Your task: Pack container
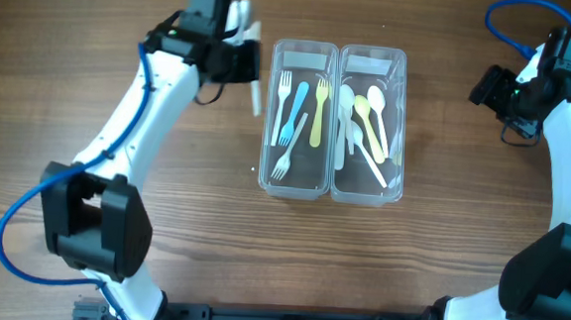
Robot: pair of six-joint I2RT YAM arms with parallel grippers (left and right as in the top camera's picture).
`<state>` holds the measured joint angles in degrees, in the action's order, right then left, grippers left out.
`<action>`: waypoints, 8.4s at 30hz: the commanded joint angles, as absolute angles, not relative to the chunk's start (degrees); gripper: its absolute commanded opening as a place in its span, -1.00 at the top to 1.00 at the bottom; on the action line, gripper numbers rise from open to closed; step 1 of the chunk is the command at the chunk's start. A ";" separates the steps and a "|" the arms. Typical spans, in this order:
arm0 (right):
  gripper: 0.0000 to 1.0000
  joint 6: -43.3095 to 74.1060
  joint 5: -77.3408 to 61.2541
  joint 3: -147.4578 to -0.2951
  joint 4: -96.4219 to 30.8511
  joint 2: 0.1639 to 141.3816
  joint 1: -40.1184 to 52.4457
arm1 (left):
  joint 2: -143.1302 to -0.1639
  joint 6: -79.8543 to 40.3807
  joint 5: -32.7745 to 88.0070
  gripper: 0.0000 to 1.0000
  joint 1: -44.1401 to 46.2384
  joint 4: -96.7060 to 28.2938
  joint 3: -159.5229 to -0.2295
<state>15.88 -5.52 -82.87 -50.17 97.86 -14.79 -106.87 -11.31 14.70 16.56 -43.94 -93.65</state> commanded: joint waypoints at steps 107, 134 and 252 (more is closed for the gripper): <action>-1.00 -7.44 -13.34 -82.17 -37.58 68.05 -5.32 | -78.81 -1.89 -5.85 -1.00 0.21 -64.79 -100.51; -1.00 -6.57 -7.99 -38.61 -24.88 22.57 -5.32 | -78.81 -1.89 -5.85 -1.00 0.21 -64.79 -100.51; -0.99 -2.85 -7.97 -3.29 -6.46 0.21 -5.32 | -0.38 -1.91 5.98 -1.00 2.13 -14.28 -4.43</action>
<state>-3.70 -7.49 -3.44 -6.74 0.73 -5.56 -0.84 -2.59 5.08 1.83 -14.52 -4.97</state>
